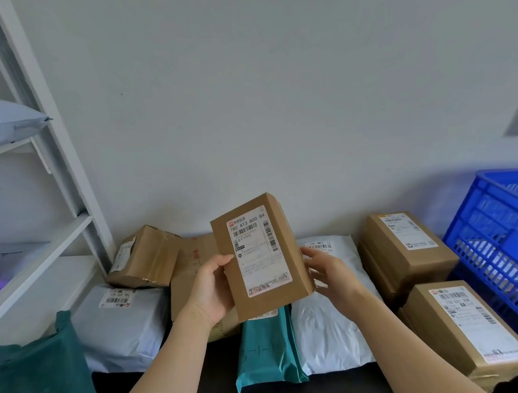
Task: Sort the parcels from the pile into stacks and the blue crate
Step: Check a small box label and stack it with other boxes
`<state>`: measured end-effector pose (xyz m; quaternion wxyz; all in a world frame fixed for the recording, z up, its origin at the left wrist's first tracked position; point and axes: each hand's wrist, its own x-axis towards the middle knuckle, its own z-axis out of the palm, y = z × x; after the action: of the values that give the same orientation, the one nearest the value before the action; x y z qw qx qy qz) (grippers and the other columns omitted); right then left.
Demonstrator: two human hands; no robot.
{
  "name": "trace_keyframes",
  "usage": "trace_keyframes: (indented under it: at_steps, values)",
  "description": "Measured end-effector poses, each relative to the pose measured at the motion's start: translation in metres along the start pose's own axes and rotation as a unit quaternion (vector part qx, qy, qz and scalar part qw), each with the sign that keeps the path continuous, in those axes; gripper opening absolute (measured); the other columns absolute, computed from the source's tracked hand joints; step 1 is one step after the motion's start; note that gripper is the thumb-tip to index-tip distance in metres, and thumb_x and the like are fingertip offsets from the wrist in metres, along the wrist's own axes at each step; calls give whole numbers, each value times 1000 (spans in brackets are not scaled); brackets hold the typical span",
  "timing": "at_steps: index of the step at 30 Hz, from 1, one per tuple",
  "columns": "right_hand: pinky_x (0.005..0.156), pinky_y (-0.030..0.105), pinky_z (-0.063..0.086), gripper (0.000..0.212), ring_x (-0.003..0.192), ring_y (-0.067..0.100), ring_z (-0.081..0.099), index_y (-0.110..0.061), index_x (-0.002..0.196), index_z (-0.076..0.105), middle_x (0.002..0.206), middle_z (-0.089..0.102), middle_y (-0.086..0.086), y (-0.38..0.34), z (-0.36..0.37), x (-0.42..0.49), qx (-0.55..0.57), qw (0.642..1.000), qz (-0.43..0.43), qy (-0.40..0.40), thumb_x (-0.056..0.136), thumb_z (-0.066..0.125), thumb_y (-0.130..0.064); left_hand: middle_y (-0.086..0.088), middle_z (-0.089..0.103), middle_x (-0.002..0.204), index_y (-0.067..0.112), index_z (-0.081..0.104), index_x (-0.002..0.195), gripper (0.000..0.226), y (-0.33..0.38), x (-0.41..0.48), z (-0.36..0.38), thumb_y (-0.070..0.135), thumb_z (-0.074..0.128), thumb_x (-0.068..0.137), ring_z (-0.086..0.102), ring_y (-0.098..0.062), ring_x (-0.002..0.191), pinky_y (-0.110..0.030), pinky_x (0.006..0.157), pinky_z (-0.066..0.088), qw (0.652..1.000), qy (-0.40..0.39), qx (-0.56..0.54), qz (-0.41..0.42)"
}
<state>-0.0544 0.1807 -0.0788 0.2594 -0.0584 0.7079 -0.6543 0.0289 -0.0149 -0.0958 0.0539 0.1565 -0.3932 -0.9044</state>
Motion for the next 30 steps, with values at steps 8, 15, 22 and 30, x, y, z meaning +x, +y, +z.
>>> trace_keyframes:
  at_steps: [8, 15, 22, 30]
  values:
    - [77, 29, 53, 25, 99, 18, 65, -25, 118, 64, 105, 70, 1, -10, 5, -3, -2, 999, -32, -42, 95, 55, -19, -7, 69, 80, 17, 64, 94, 28, -2, 0, -3, 41, 50, 90, 64, -25, 75, -35, 66, 50, 999, 36, 15, -21]
    - [81, 34, 52, 26, 103, 21, 64, -25, 121, 62, 111, 67, 2, -12, 6, -5, -7, 999, -30, -39, 96, 55, -22, -7, 69, 80, 18, 64, 96, 31, -2, 4, -5, 44, 50, 90, 64, -25, 75, -35, 67, 50, 997, 54, 43, -41]
    - [68, 27, 49, 18, 93, 15, 63, -33, 100, 66, 98, 68, -3, -10, 3, -7, -8, 1000, -21, -13, 95, 55, -21, -6, 71, 107, 23, 62, 120, 57, -5, 9, 6, 59, 64, 77, 67, -25, 97, -45, 84, 55, 970, 106, 217, -10]
    - [64, 23, 48, 36, 92, 9, 59, -29, 129, 55, 104, 61, -9, -6, 1, -8, -34, 998, -38, 43, 94, 58, -22, 3, 58, 123, 24, 51, 133, 65, -3, 4, 33, 68, 47, 85, 54, -14, 108, -34, 95, 42, 906, 96, 412, 6]
